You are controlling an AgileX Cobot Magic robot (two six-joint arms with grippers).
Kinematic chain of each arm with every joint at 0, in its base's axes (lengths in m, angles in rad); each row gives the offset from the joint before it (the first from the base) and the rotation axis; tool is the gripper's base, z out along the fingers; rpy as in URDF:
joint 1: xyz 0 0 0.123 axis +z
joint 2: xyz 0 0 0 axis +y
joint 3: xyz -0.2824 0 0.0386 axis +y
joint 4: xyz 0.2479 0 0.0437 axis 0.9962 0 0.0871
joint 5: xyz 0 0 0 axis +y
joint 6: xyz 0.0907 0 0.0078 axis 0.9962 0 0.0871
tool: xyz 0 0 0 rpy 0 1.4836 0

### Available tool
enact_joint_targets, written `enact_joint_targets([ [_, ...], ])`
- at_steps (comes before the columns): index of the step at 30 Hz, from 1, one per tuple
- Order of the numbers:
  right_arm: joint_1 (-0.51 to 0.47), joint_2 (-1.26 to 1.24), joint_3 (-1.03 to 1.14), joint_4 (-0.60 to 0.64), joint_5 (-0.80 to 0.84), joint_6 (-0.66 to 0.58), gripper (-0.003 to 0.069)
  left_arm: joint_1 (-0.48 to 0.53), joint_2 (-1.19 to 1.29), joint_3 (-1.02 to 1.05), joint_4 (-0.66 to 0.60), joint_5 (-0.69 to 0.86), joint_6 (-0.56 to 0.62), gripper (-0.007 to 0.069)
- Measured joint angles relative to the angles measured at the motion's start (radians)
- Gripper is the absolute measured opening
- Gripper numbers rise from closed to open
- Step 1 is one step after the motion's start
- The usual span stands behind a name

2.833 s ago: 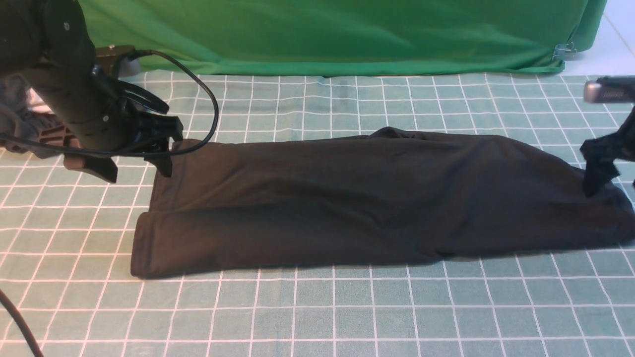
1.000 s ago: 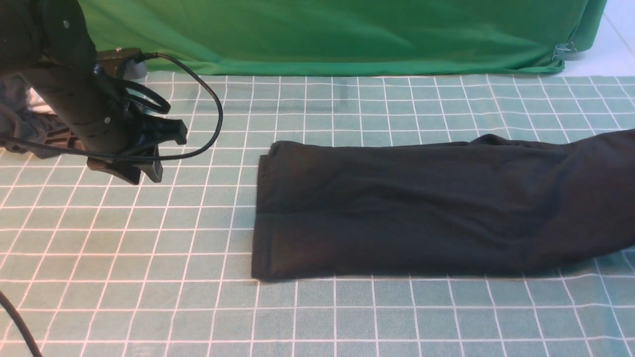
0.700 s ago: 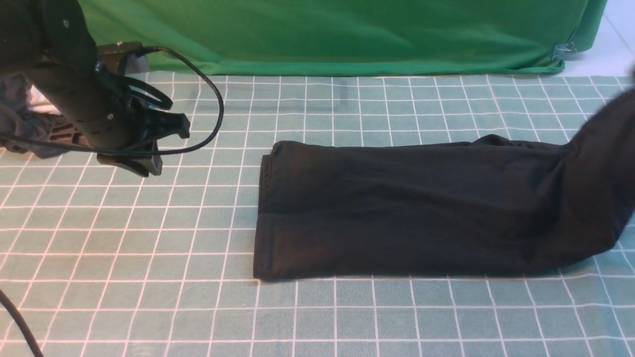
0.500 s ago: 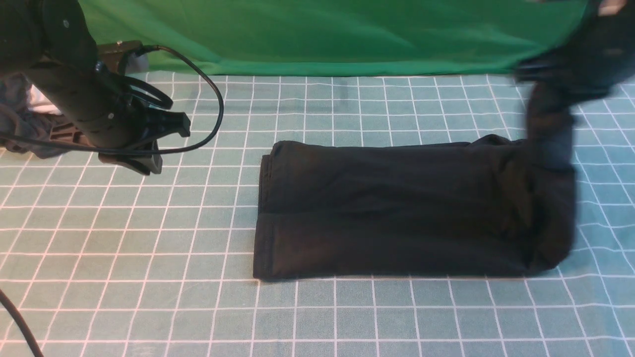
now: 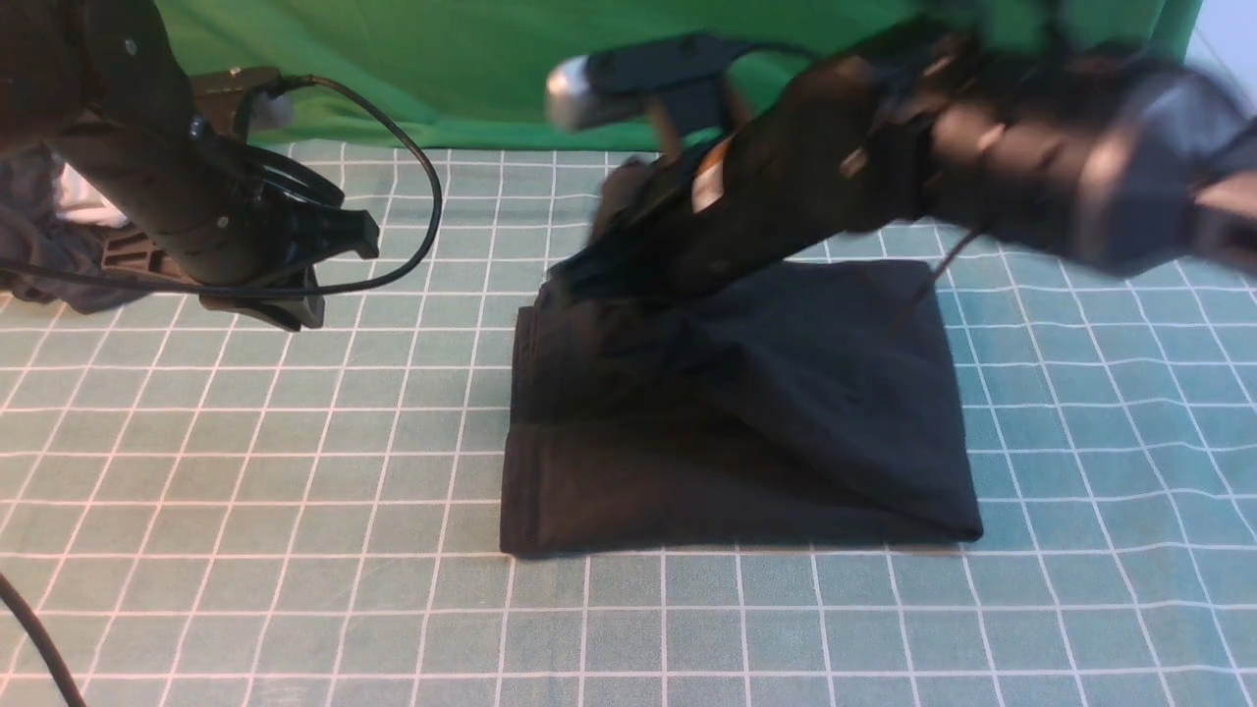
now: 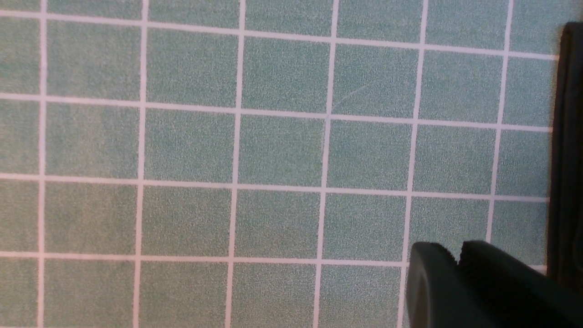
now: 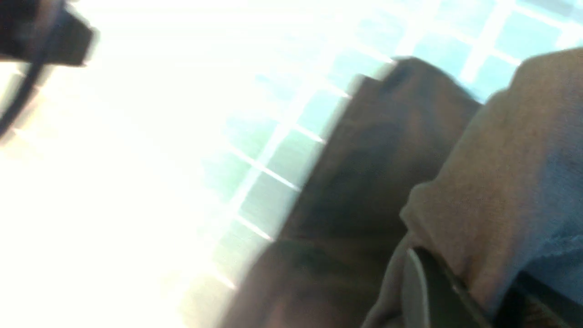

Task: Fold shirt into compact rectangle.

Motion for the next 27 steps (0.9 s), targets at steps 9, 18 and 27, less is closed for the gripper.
enact_joint_targets([
  [9, 0.048, 0.076, 0.000, 0.006, -0.103, 0.005, 0.0274, 0.000, 0.000, 0.000, -0.001, -0.001, 0.000, 0.0041],
  [18, 0.011, -0.052, 0.000, 0.009, 0.041, -0.045, 0.0282, 0.000, 0.000, 0.000, -0.005, -0.001, 0.000, 0.0048],
  [27, -0.081, -0.123, 0.035, 0.000, 0.179, -0.087, 0.0024, 0.000, 0.000, 0.000, -0.026, -0.002, 0.001, 0.0055],
])
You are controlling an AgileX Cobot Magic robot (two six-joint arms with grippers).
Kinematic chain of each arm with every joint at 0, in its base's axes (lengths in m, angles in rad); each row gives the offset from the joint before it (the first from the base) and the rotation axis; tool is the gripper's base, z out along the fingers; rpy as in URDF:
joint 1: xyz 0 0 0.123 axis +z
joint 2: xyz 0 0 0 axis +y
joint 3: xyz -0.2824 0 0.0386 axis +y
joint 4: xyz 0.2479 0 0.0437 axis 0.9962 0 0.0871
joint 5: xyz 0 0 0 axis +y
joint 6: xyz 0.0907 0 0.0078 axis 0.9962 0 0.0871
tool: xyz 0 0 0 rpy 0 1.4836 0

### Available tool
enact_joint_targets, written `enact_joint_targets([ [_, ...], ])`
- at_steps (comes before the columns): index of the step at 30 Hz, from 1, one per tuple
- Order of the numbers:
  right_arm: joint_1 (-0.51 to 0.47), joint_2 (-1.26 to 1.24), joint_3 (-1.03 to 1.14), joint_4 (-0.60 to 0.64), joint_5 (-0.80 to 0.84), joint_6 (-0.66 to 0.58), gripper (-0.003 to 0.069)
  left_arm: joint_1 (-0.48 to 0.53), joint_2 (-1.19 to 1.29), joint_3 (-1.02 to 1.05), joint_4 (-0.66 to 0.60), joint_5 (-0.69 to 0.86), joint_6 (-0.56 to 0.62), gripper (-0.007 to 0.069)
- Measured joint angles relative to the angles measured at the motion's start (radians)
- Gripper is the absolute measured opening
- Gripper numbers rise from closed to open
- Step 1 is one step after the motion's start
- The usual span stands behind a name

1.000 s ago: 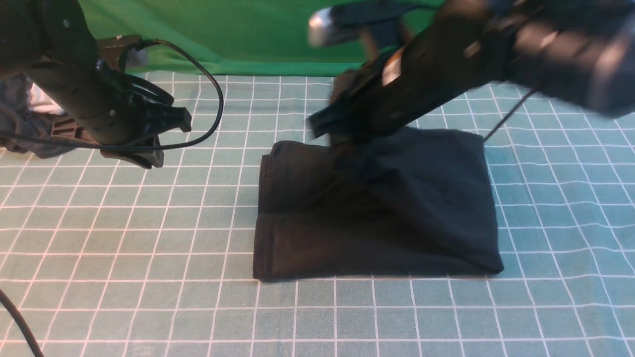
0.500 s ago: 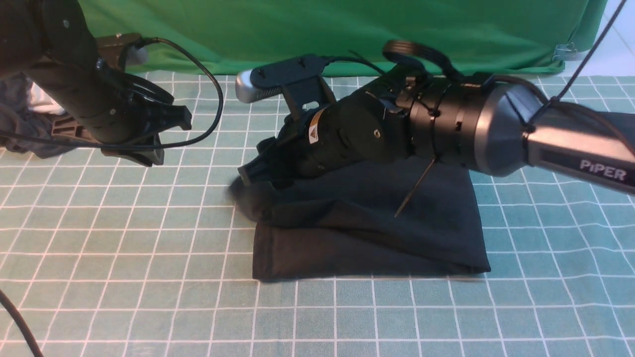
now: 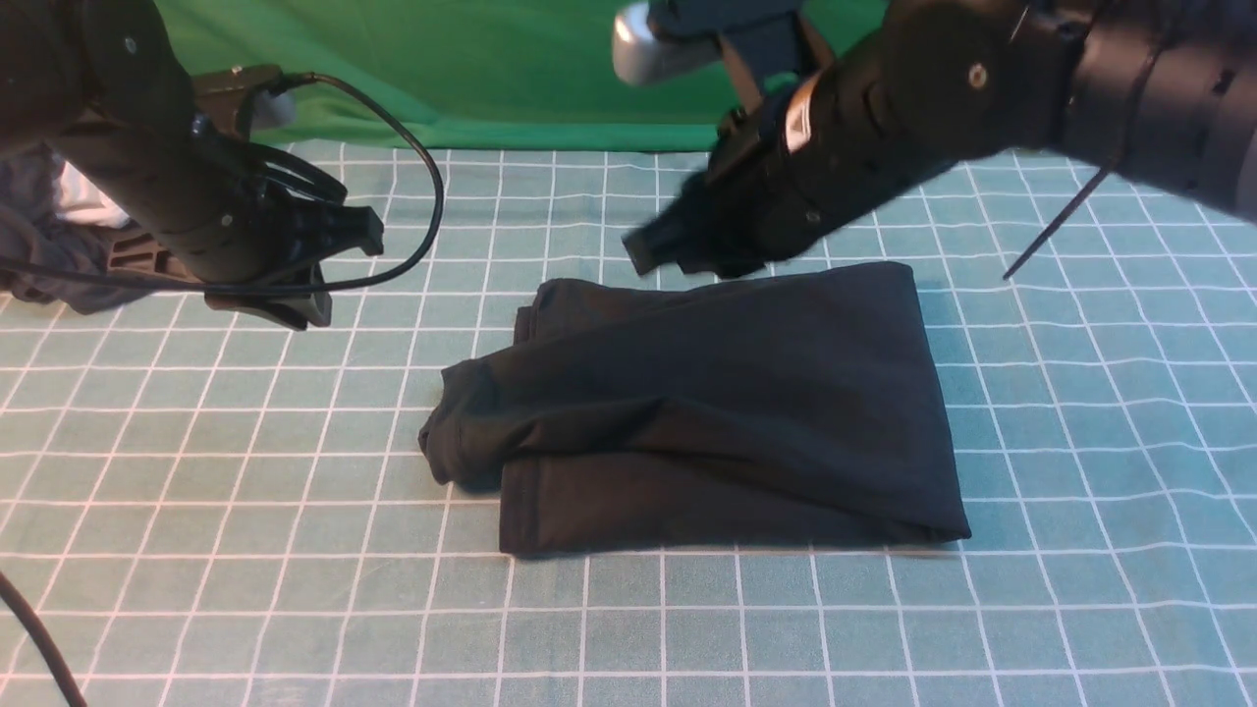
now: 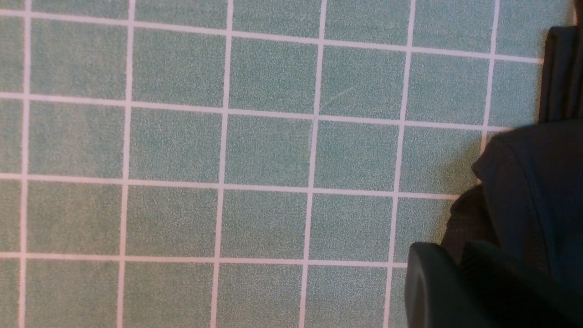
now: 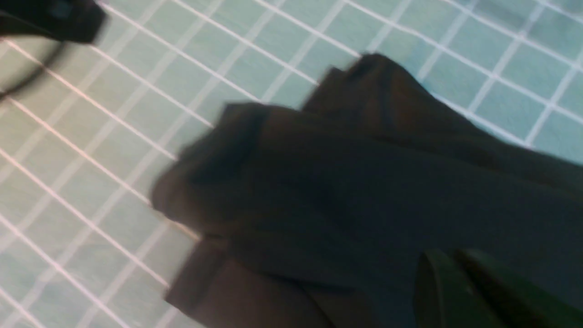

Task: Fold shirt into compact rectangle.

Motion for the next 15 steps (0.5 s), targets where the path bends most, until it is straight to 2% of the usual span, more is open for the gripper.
enact_joint_targets([
  [5, -0.003, 0.136, 0.050, -0.002, -0.014, -0.007, 0.0018, 0.000, 0.000, 0.000, -0.019, 0.009, 0.000, 0.0055],
  [8, -0.002, 0.220, 0.056, -0.003, 0.056, -0.057, 0.0018, 0.000, 0.000, 0.000, -0.026, 0.028, 0.001, 0.0055],
  [15, 0.009, 0.211, 0.075, -0.006, 0.168, -0.119, 0.0018, 0.000, 0.000, 0.000, -0.026, 0.067, 0.019, 0.0057],
])
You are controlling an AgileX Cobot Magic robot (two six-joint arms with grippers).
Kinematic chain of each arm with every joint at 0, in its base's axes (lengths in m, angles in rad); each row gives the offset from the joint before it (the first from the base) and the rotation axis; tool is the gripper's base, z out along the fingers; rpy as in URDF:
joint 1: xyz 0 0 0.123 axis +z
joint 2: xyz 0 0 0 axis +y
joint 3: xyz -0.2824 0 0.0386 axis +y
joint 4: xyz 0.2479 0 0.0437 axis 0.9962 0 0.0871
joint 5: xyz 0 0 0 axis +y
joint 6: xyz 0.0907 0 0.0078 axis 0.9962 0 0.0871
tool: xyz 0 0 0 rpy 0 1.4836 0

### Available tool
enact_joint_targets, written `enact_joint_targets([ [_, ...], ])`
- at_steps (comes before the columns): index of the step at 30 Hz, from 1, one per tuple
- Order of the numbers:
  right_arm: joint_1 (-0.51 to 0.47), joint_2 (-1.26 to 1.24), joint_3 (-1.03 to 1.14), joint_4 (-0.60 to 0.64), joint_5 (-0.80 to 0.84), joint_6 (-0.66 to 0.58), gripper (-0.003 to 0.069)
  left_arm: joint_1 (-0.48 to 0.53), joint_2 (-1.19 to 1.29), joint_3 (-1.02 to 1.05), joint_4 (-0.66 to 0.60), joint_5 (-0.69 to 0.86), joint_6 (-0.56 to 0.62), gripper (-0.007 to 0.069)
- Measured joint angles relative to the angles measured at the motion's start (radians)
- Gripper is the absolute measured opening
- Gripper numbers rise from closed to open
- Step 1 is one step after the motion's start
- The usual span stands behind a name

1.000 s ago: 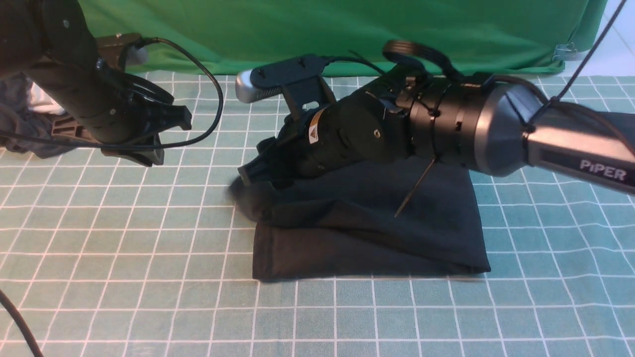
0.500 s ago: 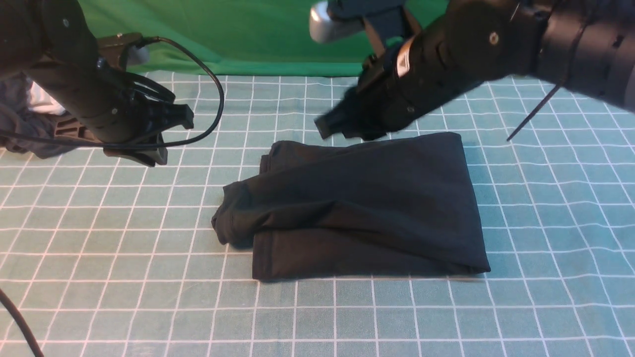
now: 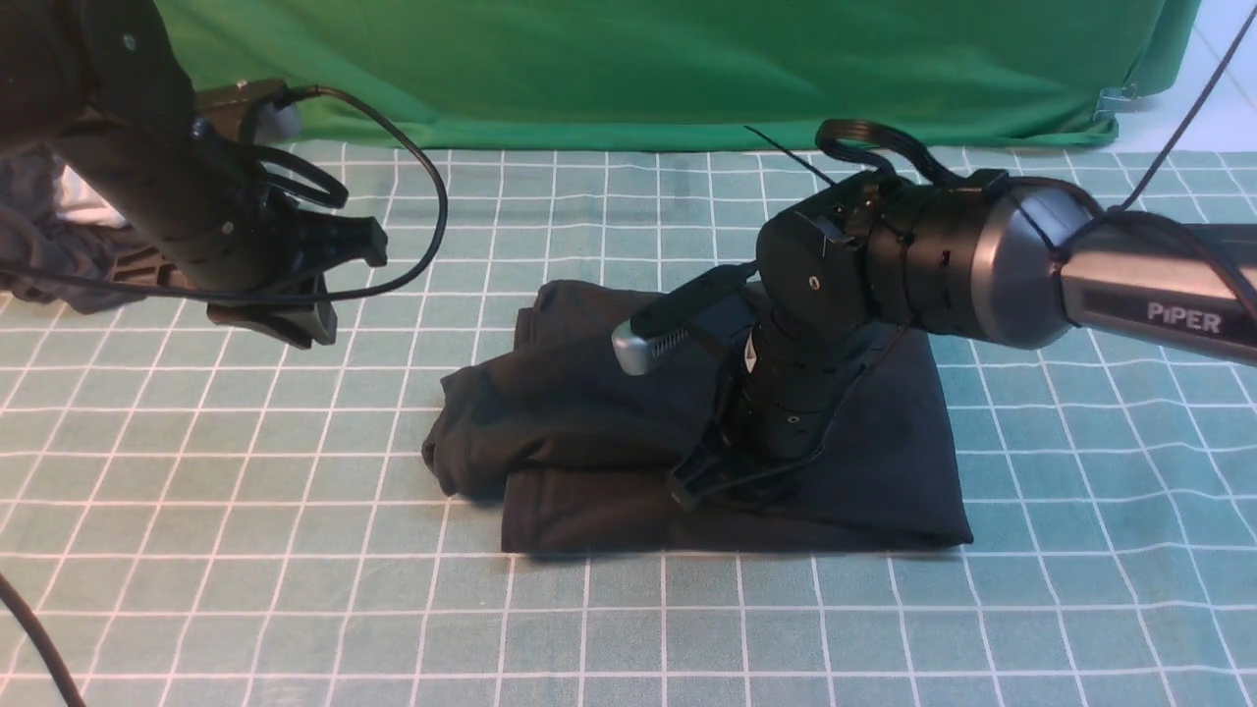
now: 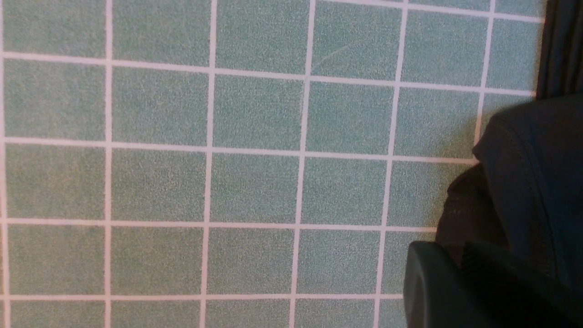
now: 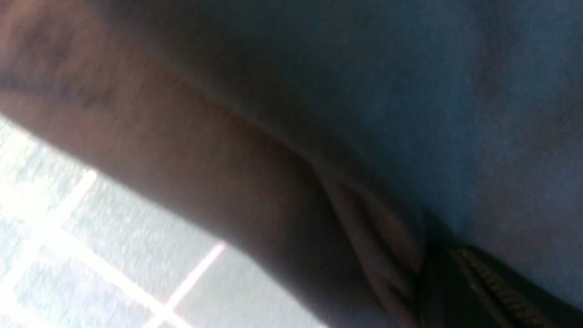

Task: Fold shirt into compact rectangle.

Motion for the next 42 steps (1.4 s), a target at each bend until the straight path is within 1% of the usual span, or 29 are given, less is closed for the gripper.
enact_joint_targets([
  [2, 0.000, -0.019, 0.002, -0.006, 0.017, -0.006, 0.0018, 0.000, 0.000, 0.000, 0.000, 0.010, 0.002, 0.0057],
  [7, -0.021, -0.222, 0.007, -0.076, 0.140, -0.014, 0.0018, 0.000, -0.031, 0.000, -0.002, 0.064, 0.034, 0.0057],
  [9, -0.043, -0.336, 0.007, -0.105, 0.208, -0.015, 0.0018, 0.000, -0.053, 0.000, -0.033, 0.091, 0.036, 0.0057],
  [11, -0.067, -0.433, 0.007, -0.113, 0.242, -0.015, 0.0018, 0.000, -0.076, 0.000, -0.093, 0.119, 0.042, 0.0057],
  [12, -0.080, -0.488, 0.007, -0.120, 0.248, -0.015, 0.0018, 0.000, -0.086, 0.000, -0.141, 0.134, 0.054, 0.0057],
  [16, -0.131, -0.710, 0.007, -0.131, 0.263, -0.015, 0.0019, -0.016, -0.124, 0.000, -0.226, 0.153, 0.107, 0.0057],
  [17, -0.133, -0.721, 0.007, -0.133, 0.265, -0.015, 0.0019, -0.016, -0.124, 0.000, -0.227, 0.153, 0.107, 0.0057],
  [20, -0.153, -0.899, 0.007, -0.150, 0.282, -0.011, 0.0019, -0.033, -0.140, 0.000, -0.237, 0.151, 0.111, 0.0057],
  [28, -0.155, -1.278, 0.037, -0.160, 0.307, 0.024, 0.0019, -0.039, -0.140, 0.005, -0.238, 0.120, 0.111, 0.0057],
  [31, -0.155, -1.461, 0.122, -0.163, 0.268, 0.026, 0.0019, -0.040, -0.139, 0.005, -0.238, 0.095, 0.111, 0.0057],
  [34, -0.155, -1.599, 0.270, -0.157, 0.174, 0.027, 0.0019, -0.040, -0.139, 0.005, -0.236, 0.065, 0.116, 0.0057],
  [36, -0.155, -1.674, 0.394, -0.148, 0.080, 0.030, 0.0019, -0.040, -0.139, 0.005, -0.236, 0.050, 0.124, 0.0057],
  [38, -0.155, -1.727, 0.553, -0.144, -0.078, 0.056, 0.0019, -0.040, -0.139, 0.005, -0.236, 0.044, 0.126, 0.0057],
  [40, -0.155, -1.745, 0.686, -0.143, -0.227, 0.081, 0.0019, -0.040, -0.139, 0.005, -0.236, 0.040, 0.129, 0.0058],
  [42, -0.155, -1.746, 0.778, -0.142, -0.334, 0.081, 0.0020, -0.040, -0.139, 0.005, -0.238, 0.040, 0.131, 0.0059],
])
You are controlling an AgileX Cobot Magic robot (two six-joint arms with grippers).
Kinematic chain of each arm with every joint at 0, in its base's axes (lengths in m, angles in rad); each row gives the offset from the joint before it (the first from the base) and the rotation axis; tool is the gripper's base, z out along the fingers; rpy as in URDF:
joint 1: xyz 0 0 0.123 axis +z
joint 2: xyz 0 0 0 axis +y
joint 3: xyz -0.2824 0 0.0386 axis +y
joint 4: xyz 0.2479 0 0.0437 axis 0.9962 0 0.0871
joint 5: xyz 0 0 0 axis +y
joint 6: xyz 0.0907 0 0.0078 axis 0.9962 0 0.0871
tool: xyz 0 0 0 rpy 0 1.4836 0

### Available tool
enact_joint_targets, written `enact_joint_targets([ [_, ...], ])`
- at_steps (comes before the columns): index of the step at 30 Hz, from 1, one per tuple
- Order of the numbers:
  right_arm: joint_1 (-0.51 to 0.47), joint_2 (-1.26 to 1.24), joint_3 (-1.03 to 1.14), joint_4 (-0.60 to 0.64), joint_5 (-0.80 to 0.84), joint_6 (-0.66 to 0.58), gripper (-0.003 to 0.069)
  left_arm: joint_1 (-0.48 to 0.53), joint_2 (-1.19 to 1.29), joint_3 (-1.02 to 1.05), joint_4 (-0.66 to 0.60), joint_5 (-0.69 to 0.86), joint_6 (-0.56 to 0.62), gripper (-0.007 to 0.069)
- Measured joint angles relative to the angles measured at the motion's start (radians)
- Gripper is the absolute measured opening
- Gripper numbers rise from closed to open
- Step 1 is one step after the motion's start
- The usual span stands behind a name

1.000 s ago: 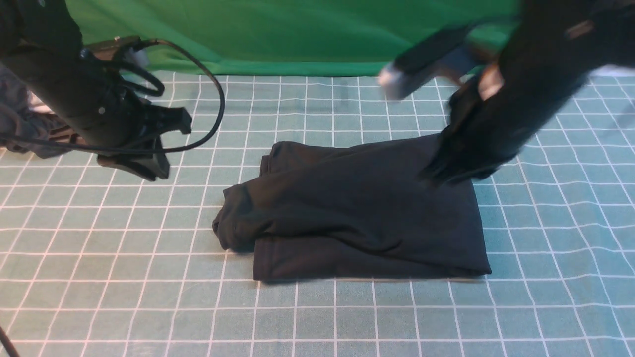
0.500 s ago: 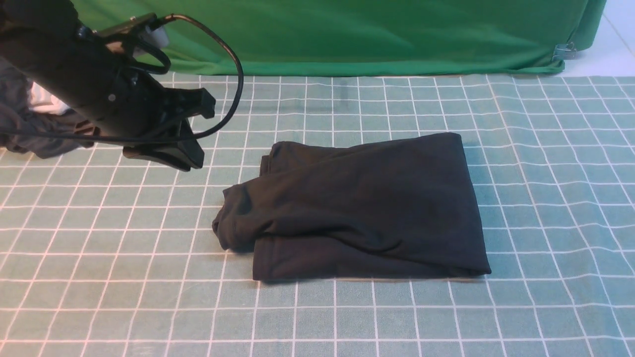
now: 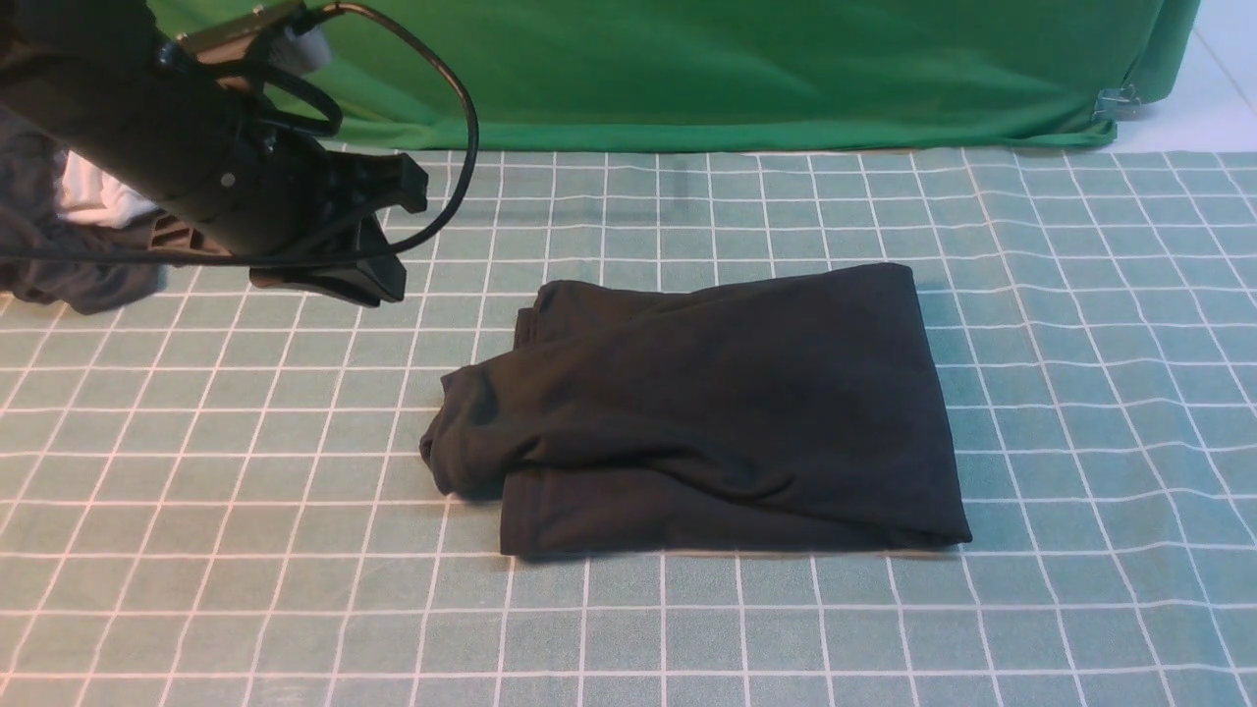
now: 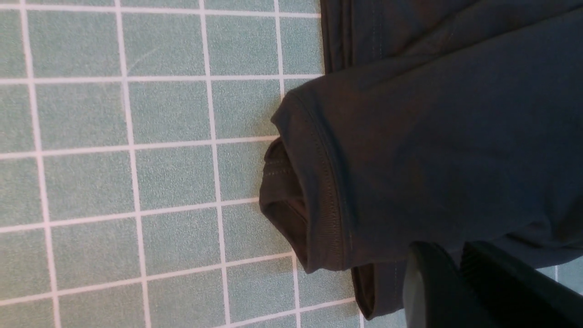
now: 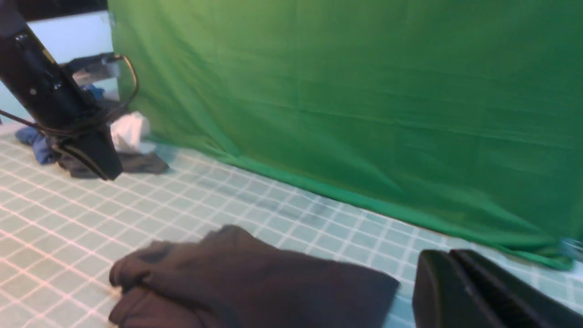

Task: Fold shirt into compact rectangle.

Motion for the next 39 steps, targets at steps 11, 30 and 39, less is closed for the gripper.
enact_joint_targets([
  [11, 0.000, 0.004, 0.231, 0.000, -0.376, -0.072, 0.0047, 0.000, 0.000, 0.001, -0.031, -0.015, 0.000, 0.0059],
  [30, 0.000, 0.004, 0.236, 0.000, -0.323, -0.143, 0.0078, 0.000, 0.000, 0.001, -0.031, -0.019, -0.001, 0.0066],
  [39, 0.000, 0.004, 0.236, 0.000, -0.322, -0.143, 0.0104, 0.000, 0.000, 0.001, -0.032, -0.019, -0.001, 0.0075],
])
